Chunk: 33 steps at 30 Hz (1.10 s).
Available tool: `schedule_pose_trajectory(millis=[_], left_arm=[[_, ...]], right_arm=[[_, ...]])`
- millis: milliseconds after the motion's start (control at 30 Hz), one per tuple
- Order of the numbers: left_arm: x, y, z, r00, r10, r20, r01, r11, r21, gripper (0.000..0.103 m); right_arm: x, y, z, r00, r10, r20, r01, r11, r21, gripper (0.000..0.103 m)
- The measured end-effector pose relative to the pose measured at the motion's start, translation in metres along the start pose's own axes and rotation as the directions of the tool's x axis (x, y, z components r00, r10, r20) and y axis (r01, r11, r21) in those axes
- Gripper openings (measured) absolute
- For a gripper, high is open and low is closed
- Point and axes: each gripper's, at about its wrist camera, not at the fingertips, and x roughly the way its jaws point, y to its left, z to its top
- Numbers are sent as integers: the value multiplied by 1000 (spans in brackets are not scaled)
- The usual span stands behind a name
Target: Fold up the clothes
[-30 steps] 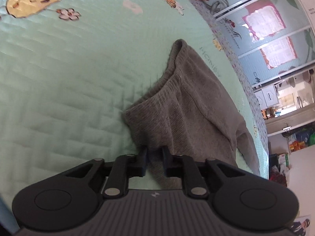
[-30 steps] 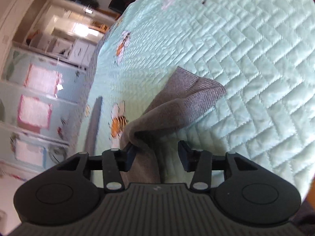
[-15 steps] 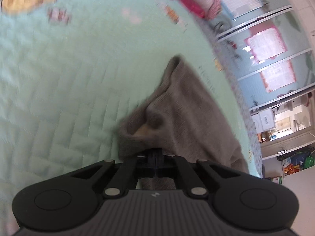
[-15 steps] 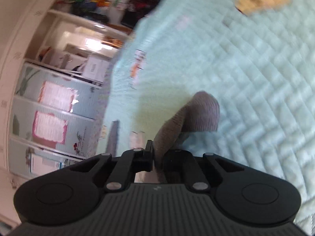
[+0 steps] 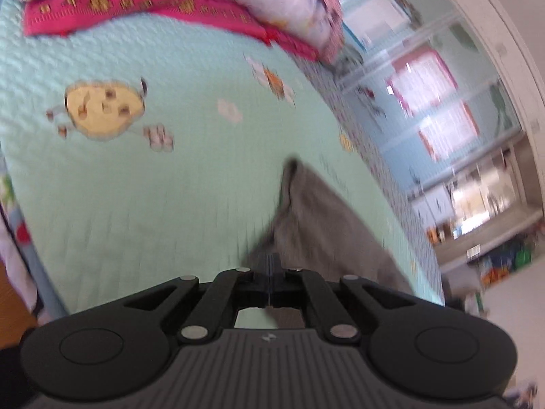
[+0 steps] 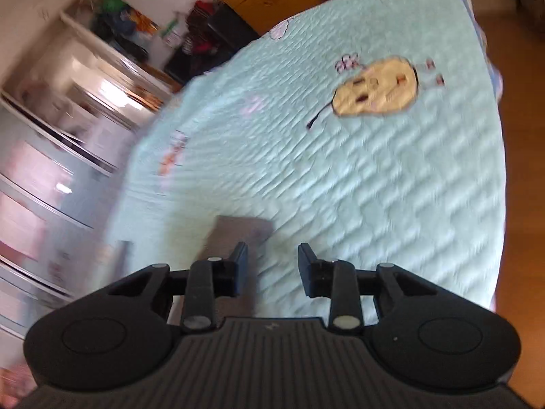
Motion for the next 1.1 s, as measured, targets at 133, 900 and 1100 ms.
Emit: schedule_pose_trajectory(millis=[133, 900, 1100], left_arm=[[21, -11, -19, 999, -21, -38, 22, 999, 33, 0], [77, -103, -88, 997, 69, -16, -51, 849, 525, 44], [87, -102, -84, 997, 72, -31, -45, 851, 524, 45]], right_arm=[[-18, 29, -29, 993, 109, -55, -114, 988, -106, 35], [180, 301, -246, 794, 209, -571, -330, 937, -116, 52], [219, 333, -298, 808, 184, -560, -284, 954, -96, 47]])
